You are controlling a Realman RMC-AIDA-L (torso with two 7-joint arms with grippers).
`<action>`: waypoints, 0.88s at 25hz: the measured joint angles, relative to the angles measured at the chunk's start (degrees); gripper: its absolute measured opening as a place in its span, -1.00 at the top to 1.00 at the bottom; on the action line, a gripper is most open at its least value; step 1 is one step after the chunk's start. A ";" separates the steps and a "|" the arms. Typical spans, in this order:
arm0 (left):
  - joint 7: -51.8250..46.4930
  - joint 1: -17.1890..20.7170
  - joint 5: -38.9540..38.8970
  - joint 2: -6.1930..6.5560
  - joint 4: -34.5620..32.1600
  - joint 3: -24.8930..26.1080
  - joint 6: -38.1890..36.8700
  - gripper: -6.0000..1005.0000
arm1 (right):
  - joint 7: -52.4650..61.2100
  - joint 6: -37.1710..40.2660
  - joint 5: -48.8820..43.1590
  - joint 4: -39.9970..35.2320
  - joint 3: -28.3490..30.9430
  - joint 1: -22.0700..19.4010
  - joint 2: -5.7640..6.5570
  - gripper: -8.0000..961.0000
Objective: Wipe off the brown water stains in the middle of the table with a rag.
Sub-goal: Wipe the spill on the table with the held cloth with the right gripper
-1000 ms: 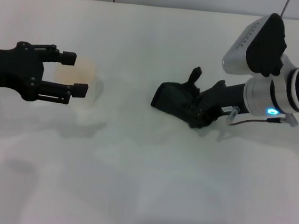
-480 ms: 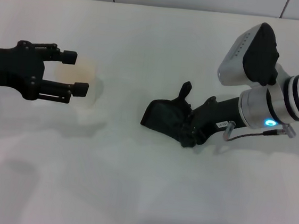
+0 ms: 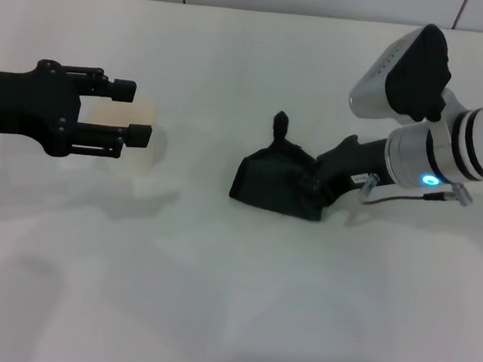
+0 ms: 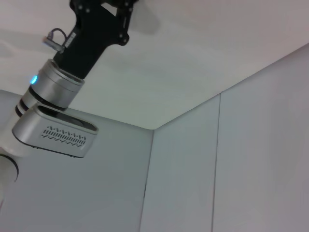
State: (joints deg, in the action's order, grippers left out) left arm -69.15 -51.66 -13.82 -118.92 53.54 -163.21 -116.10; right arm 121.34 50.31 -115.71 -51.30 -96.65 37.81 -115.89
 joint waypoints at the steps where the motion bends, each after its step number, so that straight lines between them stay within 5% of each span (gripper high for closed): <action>1: -0.01 0.01 0.00 0.00 -0.01 0.00 0.00 -0.67 | 0.04 -0.63 0.07 0.19 -0.01 0.08 -0.01 0.81; 7: -0.10 -0.02 0.37 0.00 -0.02 0.00 0.10 -0.46 | 1.03 -2.47 0.36 0.48 0.25 0.21 -0.03 0.81; 22: -2.21 0.04 0.37 0.00 0.41 0.00 0.27 -0.57 | 4.33 -6.23 0.46 0.75 0.42 1.46 -0.03 0.81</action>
State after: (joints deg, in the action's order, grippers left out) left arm -71.36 -51.62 -13.44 -118.91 53.95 -163.21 -115.83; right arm 125.68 44.09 -115.24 -50.56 -96.23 39.27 -115.92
